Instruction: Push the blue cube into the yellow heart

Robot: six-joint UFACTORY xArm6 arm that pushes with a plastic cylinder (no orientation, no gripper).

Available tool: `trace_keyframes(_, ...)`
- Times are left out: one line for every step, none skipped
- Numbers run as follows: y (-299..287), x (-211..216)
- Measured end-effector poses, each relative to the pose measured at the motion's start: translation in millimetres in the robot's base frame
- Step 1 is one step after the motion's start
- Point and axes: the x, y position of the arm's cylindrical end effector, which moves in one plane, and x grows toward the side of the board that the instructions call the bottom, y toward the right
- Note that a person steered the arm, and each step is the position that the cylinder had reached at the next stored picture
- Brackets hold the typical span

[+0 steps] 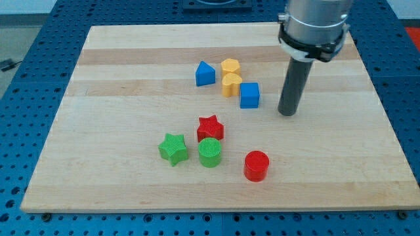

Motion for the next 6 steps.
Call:
trace_keyframes(-31, -2)
trace_keyframes(-44, -24)
trace_keyframes(-65, -34)
trace_keyframes(-72, -38)
trace_keyframes(-57, -37)
trace_keyframes(11, -33)
